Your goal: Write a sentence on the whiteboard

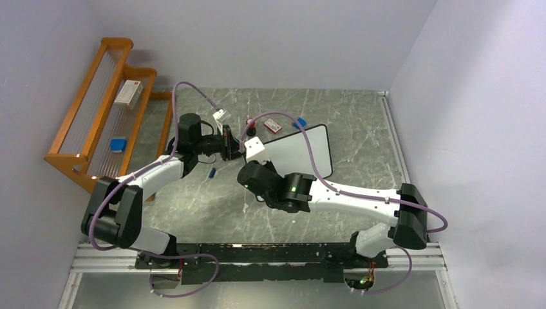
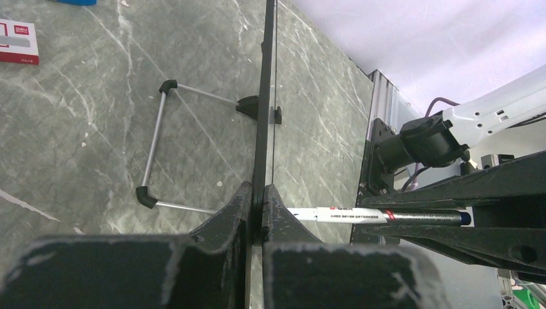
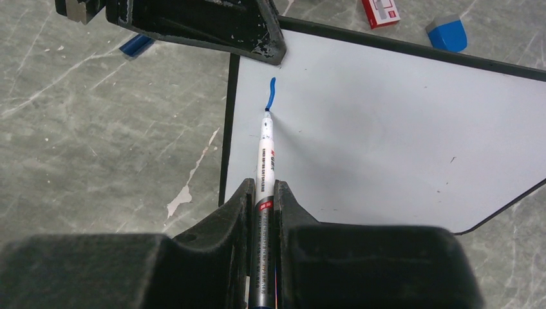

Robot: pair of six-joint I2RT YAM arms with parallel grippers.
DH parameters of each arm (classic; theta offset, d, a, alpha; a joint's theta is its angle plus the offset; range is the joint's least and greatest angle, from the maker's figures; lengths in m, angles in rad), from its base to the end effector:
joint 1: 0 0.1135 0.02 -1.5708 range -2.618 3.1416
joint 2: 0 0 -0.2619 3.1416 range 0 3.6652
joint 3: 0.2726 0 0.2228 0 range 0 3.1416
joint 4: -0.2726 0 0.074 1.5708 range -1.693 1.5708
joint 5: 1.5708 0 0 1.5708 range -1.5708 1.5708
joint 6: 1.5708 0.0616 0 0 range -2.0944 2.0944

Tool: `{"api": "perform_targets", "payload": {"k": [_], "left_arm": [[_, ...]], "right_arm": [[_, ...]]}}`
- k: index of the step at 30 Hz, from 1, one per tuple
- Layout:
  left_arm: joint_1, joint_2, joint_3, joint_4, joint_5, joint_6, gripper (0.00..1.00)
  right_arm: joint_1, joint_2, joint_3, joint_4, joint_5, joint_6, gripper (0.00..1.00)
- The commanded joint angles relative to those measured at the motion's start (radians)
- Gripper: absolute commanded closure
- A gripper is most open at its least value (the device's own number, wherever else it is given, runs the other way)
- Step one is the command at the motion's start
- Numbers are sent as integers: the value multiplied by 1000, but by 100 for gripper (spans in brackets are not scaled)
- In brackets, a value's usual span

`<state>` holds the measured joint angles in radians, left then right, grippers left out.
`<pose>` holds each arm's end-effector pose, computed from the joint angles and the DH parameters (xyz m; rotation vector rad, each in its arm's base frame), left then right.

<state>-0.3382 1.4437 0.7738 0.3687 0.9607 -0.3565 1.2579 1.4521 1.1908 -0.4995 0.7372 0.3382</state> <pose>0.2631 -0.1460 0.2547 0.6870 1.8403 -1.3583 0.1313 0.2712 0.2936 -0.6142 2.0160 0.0775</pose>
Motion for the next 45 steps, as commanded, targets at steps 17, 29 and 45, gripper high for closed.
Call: {"api": "perform_targets", "payload": {"k": [17, 29, 45], "left_arm": [[-2, 4, -11, 31, 22, -25, 95], [-2, 6, -11, 33, 23, -28, 95], [-2, 6, -7, 22, 22, -21, 95]], "right_arm": [[-4, 22, -37, -42, -39, 69, 100], [11, -17, -45, -14, -25, 57, 100], [14, -128, -133, 204, 62, -23, 100]]}}
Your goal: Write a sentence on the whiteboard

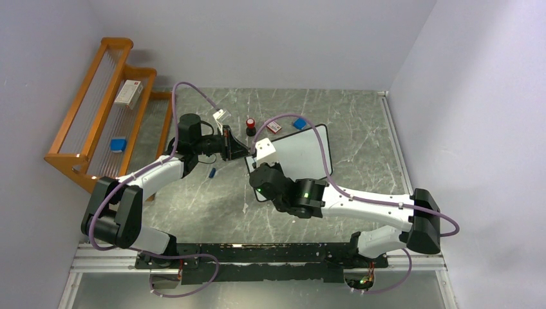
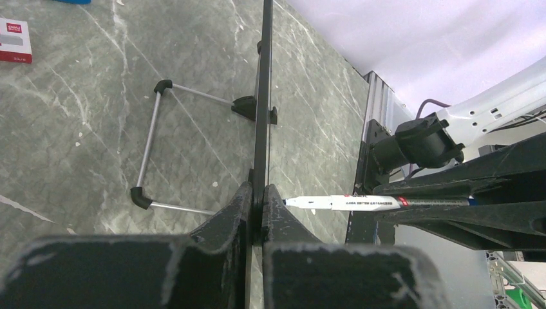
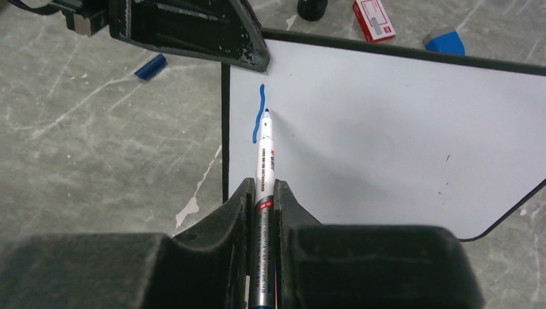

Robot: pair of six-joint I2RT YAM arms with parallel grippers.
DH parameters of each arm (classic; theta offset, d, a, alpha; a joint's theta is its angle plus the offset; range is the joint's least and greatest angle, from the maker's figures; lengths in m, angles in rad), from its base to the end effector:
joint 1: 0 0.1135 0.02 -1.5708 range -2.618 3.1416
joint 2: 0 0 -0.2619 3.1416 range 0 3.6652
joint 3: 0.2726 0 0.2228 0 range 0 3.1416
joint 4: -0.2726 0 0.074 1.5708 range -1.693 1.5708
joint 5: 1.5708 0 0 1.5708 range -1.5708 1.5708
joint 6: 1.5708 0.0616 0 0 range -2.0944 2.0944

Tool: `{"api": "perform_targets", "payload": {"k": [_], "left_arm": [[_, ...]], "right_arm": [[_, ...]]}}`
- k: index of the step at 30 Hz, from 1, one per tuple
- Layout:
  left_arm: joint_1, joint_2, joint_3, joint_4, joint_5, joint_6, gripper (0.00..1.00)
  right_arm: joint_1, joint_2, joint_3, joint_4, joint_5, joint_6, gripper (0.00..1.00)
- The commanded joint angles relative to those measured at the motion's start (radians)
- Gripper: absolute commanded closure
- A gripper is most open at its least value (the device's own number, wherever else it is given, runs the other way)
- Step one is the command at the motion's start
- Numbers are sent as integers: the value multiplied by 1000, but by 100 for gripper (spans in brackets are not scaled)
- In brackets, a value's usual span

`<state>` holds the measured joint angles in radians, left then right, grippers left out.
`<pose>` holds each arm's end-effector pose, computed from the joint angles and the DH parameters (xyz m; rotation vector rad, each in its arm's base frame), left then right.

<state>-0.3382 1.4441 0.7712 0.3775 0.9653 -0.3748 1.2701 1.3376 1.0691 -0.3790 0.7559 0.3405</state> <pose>0.2628 -0.1461 0.2547 0.6773 1.8438 -1.3727 0.1224 0.2521 0.2976 -0.5408 1.9558 0.1664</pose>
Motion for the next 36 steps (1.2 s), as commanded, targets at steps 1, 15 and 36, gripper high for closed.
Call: {"api": "perform_targets", "payload": {"k": [1, 15, 36], "left_arm": [[-2, 8, -4, 14, 18, -3, 95], [-2, 10, -4, 20, 24, -6, 95], [-2, 8, -3, 14, 24, -4, 95]], "right_arm": [[2, -9, -9, 89, 45, -28, 100], [2, 39, 3, 113, 48, -42, 100], [2, 42, -9, 126, 112, -26, 100]]}}
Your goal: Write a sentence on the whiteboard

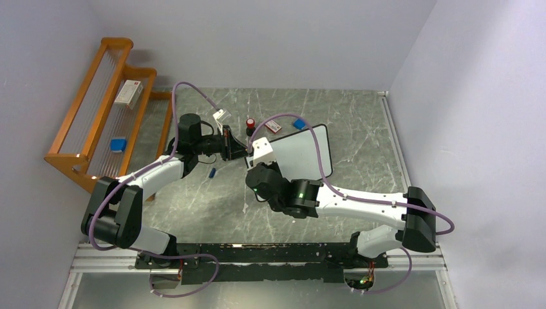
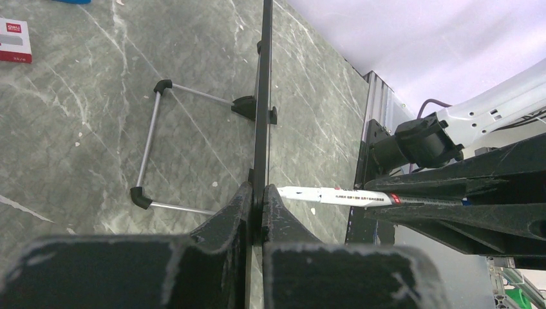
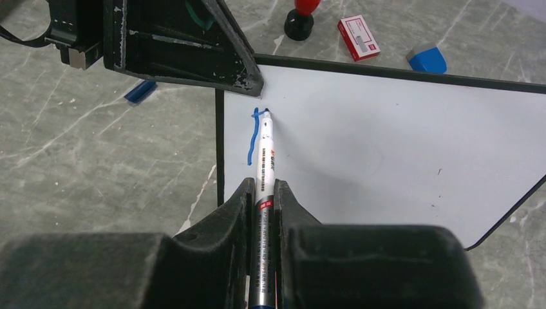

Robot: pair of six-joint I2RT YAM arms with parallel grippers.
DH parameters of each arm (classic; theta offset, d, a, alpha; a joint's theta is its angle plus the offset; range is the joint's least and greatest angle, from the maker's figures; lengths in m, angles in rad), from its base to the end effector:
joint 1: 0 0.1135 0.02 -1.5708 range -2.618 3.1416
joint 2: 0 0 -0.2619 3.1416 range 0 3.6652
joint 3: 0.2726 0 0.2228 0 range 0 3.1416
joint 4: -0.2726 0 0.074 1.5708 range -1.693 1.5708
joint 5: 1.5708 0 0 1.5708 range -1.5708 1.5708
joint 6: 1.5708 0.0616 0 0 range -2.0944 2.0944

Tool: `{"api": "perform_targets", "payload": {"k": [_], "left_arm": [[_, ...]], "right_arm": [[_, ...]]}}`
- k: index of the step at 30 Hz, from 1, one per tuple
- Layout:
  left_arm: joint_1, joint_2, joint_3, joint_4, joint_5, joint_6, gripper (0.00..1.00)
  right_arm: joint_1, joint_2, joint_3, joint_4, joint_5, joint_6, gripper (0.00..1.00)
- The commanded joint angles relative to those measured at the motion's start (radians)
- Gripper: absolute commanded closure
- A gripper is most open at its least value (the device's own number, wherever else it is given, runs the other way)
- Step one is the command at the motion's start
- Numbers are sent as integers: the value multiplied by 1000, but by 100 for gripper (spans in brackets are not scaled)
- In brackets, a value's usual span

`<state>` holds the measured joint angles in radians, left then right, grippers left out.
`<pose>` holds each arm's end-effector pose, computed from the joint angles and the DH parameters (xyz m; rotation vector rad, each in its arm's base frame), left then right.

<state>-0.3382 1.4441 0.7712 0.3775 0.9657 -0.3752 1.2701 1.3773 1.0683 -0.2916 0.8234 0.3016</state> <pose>0.2628 -0.1461 0.2547 0.6773 1.8440 -1.3733 0.1284 0.2616 0.2969 -0.5019 1.9020 0.1232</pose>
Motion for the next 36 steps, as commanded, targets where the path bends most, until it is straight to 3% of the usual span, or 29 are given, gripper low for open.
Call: {"api": "perform_targets", "payload": {"k": [1, 36], "left_arm": [[-2, 8, -3, 14, 24, -2, 95], [-2, 10, -6, 20, 19, -9, 95]], "right_arm": [[2, 2, -8, 39, 45, 12, 100], [0, 26, 7, -64, -18, 79, 100]]}}
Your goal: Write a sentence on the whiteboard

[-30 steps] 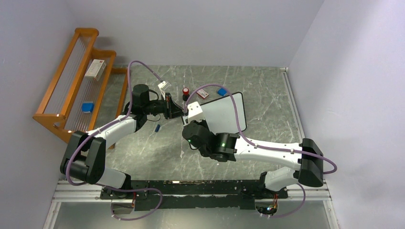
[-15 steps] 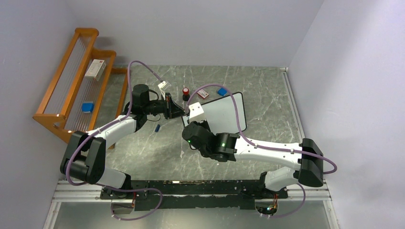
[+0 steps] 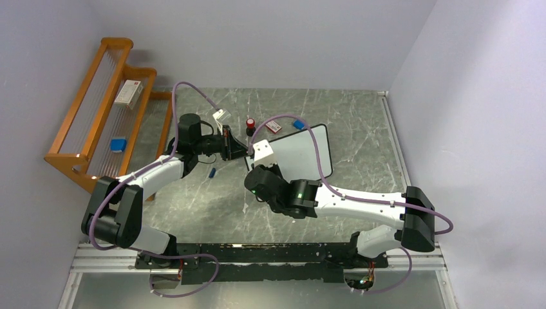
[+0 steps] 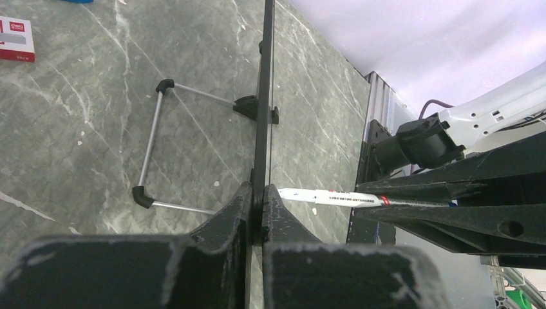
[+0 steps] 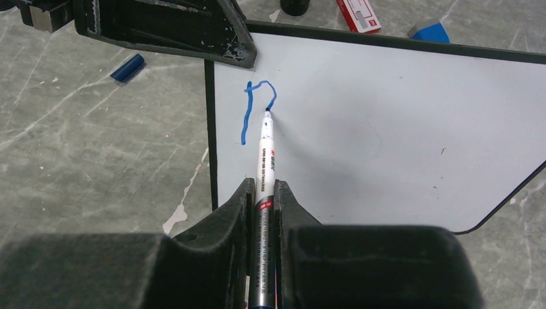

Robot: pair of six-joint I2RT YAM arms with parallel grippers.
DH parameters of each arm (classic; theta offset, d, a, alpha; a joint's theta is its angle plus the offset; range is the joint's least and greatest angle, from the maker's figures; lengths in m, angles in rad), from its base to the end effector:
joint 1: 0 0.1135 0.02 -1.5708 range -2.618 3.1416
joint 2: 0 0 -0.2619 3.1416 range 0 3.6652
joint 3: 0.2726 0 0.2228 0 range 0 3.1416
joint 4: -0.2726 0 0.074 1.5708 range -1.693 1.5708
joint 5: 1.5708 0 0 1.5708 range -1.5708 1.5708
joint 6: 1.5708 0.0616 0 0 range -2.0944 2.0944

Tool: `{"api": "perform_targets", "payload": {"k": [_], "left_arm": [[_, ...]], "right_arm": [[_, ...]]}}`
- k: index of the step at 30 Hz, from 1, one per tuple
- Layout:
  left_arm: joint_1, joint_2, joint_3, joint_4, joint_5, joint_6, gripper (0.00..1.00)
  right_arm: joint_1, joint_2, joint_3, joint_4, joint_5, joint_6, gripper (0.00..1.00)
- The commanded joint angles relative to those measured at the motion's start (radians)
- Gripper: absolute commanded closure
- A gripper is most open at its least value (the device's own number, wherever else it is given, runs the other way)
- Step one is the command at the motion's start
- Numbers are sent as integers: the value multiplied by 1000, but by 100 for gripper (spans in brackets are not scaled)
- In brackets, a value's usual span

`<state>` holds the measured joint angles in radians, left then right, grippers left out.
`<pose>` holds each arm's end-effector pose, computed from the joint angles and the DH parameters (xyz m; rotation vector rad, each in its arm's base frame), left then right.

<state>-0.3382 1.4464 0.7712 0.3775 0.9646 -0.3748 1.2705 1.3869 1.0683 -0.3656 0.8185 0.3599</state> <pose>0.2632 -0.1462 0.2541 0.6759 1.8463 -1.3727 0.1272 0.2586 0.2874 -0.5037 1.9548 0.0952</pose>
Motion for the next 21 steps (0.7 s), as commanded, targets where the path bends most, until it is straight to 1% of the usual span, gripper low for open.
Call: {"api": "perform_targets", "payload": {"k": [1, 16, 21], "left_arm": [[-2, 8, -6, 20, 21, -10, 95], [-2, 9, -4, 18, 21, -10, 95], [-2, 9, -3, 14, 18, -6, 95]], "right_arm": [[0, 17, 7, 14, -17, 20, 100], [0, 15, 2, 61, -40, 10, 100], [1, 5, 4, 52, -32, 13, 100]]}}
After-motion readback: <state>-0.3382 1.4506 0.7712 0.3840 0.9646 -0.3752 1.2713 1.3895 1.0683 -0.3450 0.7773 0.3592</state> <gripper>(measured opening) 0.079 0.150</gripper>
